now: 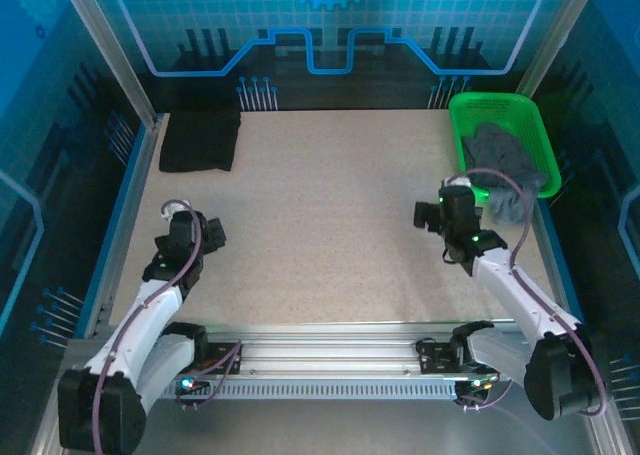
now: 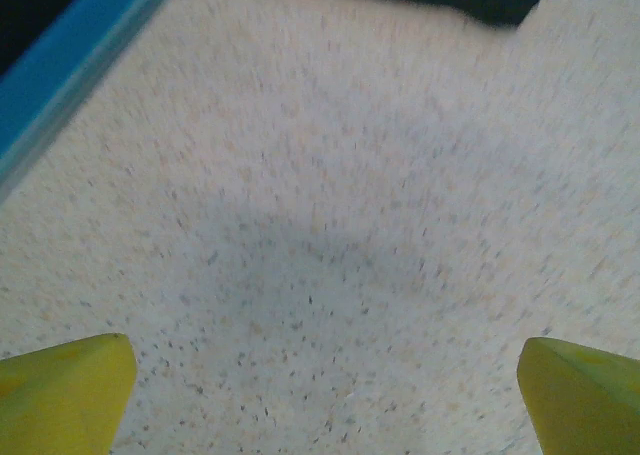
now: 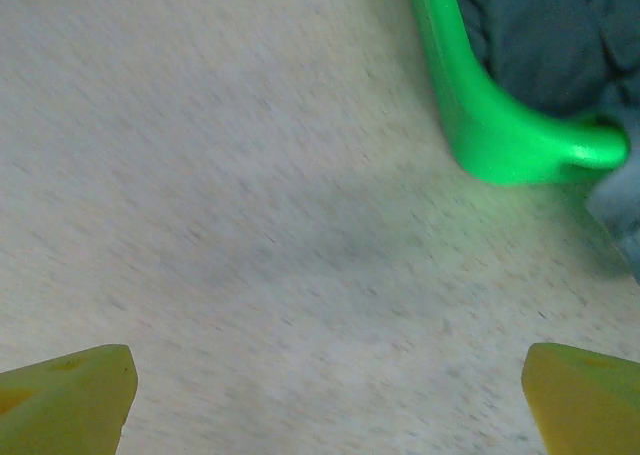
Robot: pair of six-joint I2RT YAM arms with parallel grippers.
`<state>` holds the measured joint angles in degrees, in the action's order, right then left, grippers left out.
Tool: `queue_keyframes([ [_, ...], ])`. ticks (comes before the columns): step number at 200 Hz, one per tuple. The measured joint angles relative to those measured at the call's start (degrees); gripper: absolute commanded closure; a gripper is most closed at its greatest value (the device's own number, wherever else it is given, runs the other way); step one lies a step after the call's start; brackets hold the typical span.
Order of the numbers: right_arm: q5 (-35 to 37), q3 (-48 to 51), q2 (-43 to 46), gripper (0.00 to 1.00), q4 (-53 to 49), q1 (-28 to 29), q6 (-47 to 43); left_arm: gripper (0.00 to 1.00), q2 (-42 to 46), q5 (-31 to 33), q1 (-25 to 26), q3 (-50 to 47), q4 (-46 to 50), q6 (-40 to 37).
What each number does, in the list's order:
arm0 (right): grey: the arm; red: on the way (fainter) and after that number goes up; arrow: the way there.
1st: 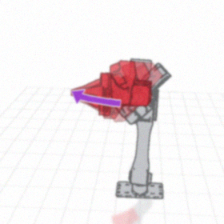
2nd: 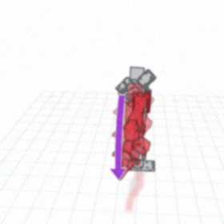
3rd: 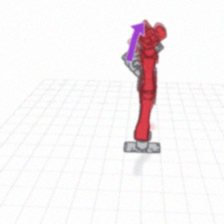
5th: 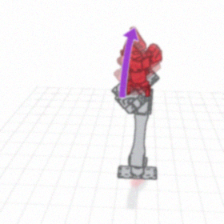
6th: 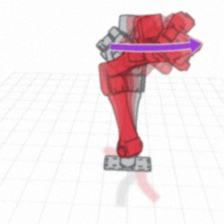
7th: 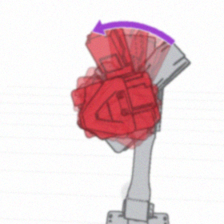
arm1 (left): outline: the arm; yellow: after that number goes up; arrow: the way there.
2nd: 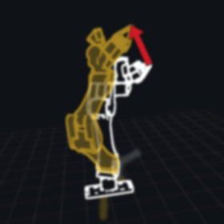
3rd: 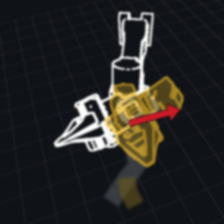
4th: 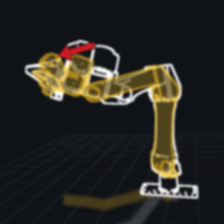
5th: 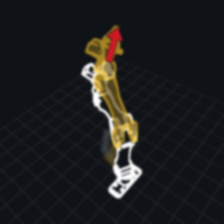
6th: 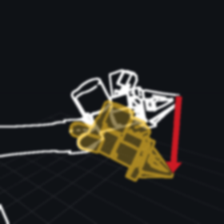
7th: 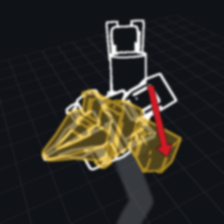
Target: Fold and stack the t-shirts
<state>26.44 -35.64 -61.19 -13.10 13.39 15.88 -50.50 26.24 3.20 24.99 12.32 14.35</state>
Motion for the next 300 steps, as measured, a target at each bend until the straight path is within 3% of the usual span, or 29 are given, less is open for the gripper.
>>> queue_keyframes([
  [36, 1.38, 6.47, -6.10, 0.00, 10.80, -1.73, -5.14, 0.01, -12.26, -4.55, -2.69, -1.22, -11.93, -0.98],
  [85, -2.86, 5.27, -18.69, 0.00, 27.06, -5.53, -8.09, 0.01, -27.45, -10.25, -8.94, 0.90, -28.50, -0.92],
  [121, -7.08, 3.67, -23.78, 0.00, 35.91, -8.59, -10.05, 0.01, -32.68, -14.64, -11.67, 2.23, -39.30, -0.87],
  [157, -9.84, 10.99, -21.92, 0.00, 47.76, -8.70, -10.93, 0.01, -30.53, -16.92, -10.34, -9.62, -60.87, -2.01],
  [179, -11.45, 14.97, -22.14, 0.00, 53.88, -8.68, -11.56, 0.01, -37.90, -18.01, -7.06, -15.85, -74.40, -5.55],
  [206, -11.96, 14.60, -24.26, 0.00, 56.24, -8.68, -12.26, 0.01, -39.98, -17.03, -2.64, -13.42, -75.12, -9.20],
  [241, -11.93, 13.11, -24.44, 0.00, 57.11, -8.55, -12.59, 0.01, -39.28, -14.45, -2.47, -4.63, -70.47, -10.45],
  [300, -11.93, 13.07, -24.46, 0.00, 57.31, -8.52, -13.00, 0.01, -38.88, -13.60, -2.38, -4.07, -67.45, -11.15],
])
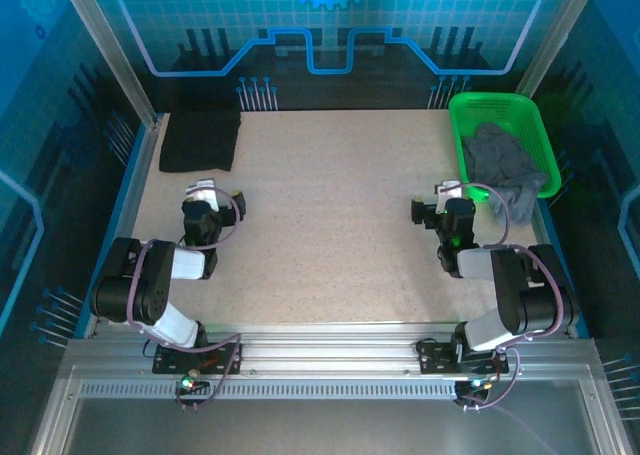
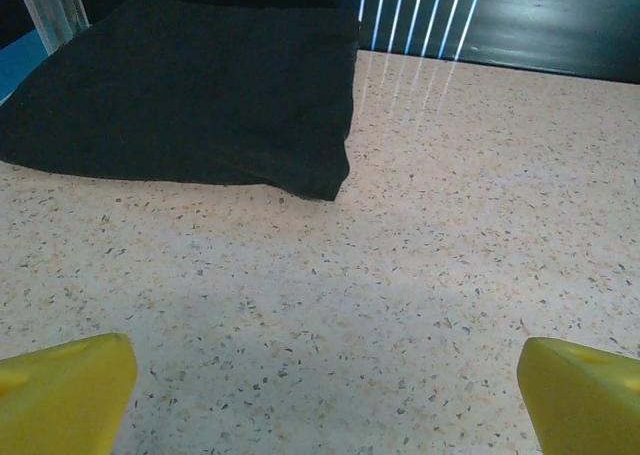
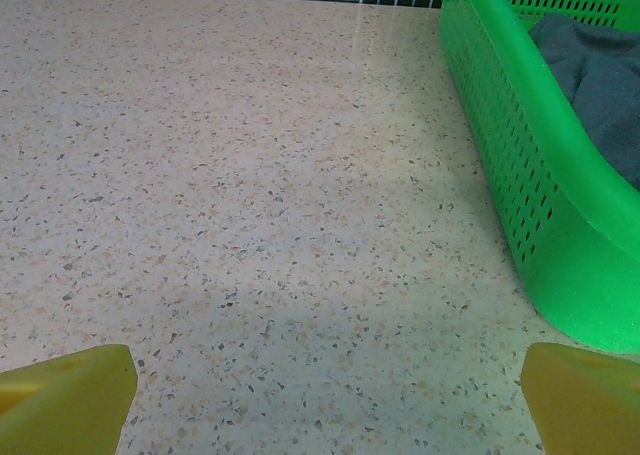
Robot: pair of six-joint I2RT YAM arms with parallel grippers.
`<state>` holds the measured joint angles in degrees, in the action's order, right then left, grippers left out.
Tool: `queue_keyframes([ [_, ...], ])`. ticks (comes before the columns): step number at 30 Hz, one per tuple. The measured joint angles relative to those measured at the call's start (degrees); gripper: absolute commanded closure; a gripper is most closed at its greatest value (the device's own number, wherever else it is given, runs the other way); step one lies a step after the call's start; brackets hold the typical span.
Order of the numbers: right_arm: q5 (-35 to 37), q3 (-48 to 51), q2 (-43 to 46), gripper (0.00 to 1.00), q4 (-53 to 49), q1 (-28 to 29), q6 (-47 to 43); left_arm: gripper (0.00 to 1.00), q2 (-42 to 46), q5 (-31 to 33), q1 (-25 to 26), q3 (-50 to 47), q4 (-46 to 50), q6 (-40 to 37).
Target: Fold and stack the t-shirts
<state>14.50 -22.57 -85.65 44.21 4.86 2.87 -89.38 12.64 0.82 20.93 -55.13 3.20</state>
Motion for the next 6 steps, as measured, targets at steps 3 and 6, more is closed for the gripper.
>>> queue_keyframes([
  [3, 0.00, 0.00, 0.00, 0.00, -0.02, 0.00, -0.15, 0.01, 0.00, 0.02, 0.00, 0.00, 0.26, -0.24],
  [6, -0.02, -0.02, 0.00, 0.00, 0.00, 0.00, -0.17, 0.01, 0.00, 0.07, 0.00, -0.02, 0.72, -0.31],
])
